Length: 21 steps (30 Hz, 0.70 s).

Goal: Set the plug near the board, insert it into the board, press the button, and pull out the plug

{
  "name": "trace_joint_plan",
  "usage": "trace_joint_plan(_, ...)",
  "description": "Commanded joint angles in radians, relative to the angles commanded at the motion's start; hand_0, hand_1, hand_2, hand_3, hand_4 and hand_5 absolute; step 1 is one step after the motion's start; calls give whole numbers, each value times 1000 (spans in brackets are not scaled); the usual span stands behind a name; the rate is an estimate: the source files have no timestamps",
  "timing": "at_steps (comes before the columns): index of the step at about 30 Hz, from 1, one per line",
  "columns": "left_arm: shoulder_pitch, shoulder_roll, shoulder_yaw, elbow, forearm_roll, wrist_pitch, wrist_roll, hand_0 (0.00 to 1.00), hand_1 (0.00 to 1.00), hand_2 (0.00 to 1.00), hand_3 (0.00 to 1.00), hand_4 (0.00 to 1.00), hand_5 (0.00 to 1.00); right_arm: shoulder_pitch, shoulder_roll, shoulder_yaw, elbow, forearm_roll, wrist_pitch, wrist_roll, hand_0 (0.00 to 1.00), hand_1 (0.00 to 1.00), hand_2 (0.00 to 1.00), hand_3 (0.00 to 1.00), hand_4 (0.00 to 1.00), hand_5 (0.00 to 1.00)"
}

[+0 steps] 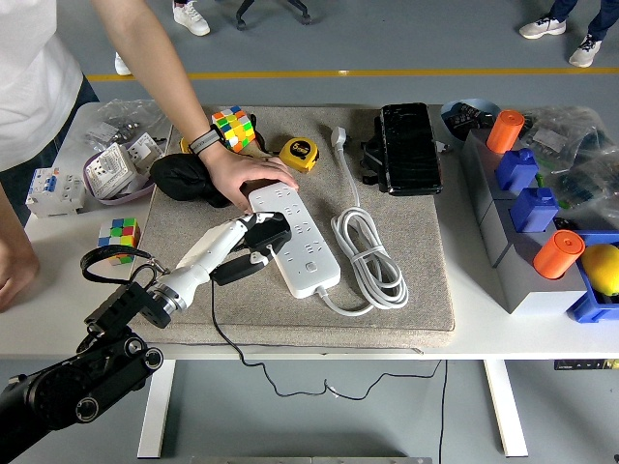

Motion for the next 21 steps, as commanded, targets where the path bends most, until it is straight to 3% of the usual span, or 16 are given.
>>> trace_joint_plan(13,-26,-13,12,23,8,-10,27,890,886,890,835,701,998,-1,0,2,1,0,-1,2,595,650,581,492,776,496)
trace_joint_plan(21,-25,-11,-3,4,3,-3,12,889,884,884,832,706,998,-1,-1,3,0,0,-2,5,593,650,580,492,775,495)
